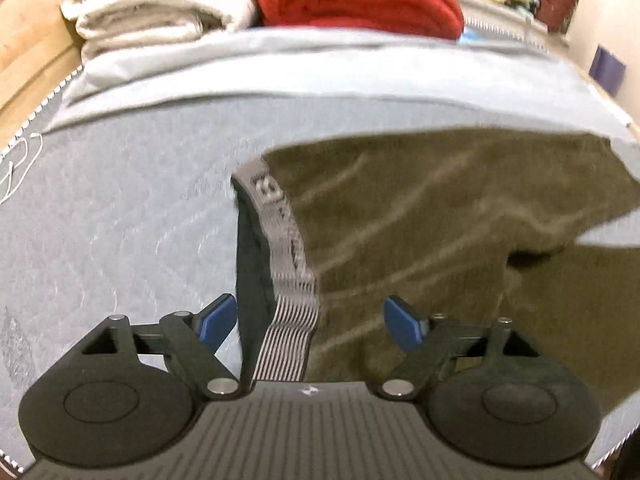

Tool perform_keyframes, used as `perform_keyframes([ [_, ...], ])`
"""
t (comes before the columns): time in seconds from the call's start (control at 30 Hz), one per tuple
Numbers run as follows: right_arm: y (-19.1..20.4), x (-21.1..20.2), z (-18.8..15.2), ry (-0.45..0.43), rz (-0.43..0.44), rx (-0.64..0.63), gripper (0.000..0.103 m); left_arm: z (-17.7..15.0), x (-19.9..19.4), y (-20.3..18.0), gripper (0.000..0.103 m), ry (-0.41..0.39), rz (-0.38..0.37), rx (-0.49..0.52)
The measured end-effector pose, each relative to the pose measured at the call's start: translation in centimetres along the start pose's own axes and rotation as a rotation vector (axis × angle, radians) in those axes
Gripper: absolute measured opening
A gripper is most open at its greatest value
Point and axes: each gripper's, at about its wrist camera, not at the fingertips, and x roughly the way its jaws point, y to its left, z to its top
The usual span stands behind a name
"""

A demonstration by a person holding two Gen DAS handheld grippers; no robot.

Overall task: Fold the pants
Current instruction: 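Stretch the pants flat between both grippers and release them on the bed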

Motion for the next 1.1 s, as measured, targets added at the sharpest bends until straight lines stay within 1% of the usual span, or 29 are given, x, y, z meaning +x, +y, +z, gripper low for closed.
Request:
perform_keyframes([
  [0.07, 2.7, -0.2, 0.2, -0.019, 0.051, -0.001, 0.044, 0.5, -0.4, -0.1, 0.085, -0.027, -0.004, -0.01],
  [0.13, 5.1, -0.2, 0.6, -0.02, 0.084, -0.01, 0.044, 0.9, -0.6, -0.5, 0.085, -0.047, -0.008, -0.017],
  [0.27, 10.0, 0.7, 0.4, -0.01, 0.147, -0.054, 0.044, 1.4, -0.8, -0.9, 0.085, -0.061, 0.013, -0.021],
  [0.4, 14.5, 1.6, -0.4, 0.008, 0.174, -0.115, 0.044, 2.2, -0.1, -1.1, 0.087, -0.052, 0.05, -0.051],
  [0.53, 18.9, 2.1, -0.5, 0.005, 0.201, -0.188, 0.044, 3.2, 0.4, -1.1, 0.087, -0.048, 0.053, -0.111],
  [0.63, 21.1, 2.0, 0.2, -0.033, 0.229, -0.244, 0.044, 4.0, 1.0, -1.5, 0.087, -0.041, 0.046, -0.145],
  [0.73, 22.5, 1.8, 1.0, -0.049, 0.258, -0.252, 0.044, 4.9, 1.5, -2.2, 0.087, -0.044, 0.054, -0.164],
  [0.77, 22.7, 2.0, 1.3, -0.045, 0.266, -0.247, 0.044, 5.1, 1.6, -2.3, 0.084, -0.051, 0.057, -0.169],
  [0.8, 23.0, 2.1, 1.5, -0.041, 0.273, -0.239, 0.044, 5.5, 1.7, -2.4, 0.077, -0.062, 0.06, -0.177],
  [0.83, 23.2, 2.3, 1.6, -0.038, 0.279, -0.232, 0.044, 5.9, 1.8, -2.4, 0.072, -0.072, 0.063, -0.19],
  [0.87, 23.4, 2.5, 1.8, -0.033, 0.282, -0.225, 0.044, 6.3, 1.9, -2.4, 0.063, -0.077, 0.063, -0.202],
  [0.9, 23.5, 2.8, 1.9, -0.027, 0.285, -0.22, 0.044, 6.7, 2.0, -2.2, 0.051, -0.085, 0.06, -0.225],
  [0.93, 23.6, 2.8, 2.0, -0.023, 0.289, -0.213, 0.044, 7.1, 2.2, -2.0, 0.042, -0.09, 0.054, -0.241],
  [0.97, 23.7, 2.8, 2.1, -0.021, 0.295, -0.204, 0.044, 7.5, 2.5, -1.8, 0.026, -0.092, 0.052, -0.261],
  [1.0, 23.9, 2.8, 2.3, -0.023, 0.303, -0.193, 0.044, 8.0, 2.9, -1.6, 0.019, -0.091, 0.053, -0.277],
  [1.07, 24.0, 2.8, 2.7, -0.022, 0.318, -0.177, 0.044, 8.6, 3.8, -1.2, 0.016, -0.088, 0.052, -0.304],
  [1.1, 24.1, 2.8, 2.8, -0.017, 0.328, -0.168, 0.045, 9.1, 4.4, -1.1, 0.016, -0.087, 0.05, -0.32],
])
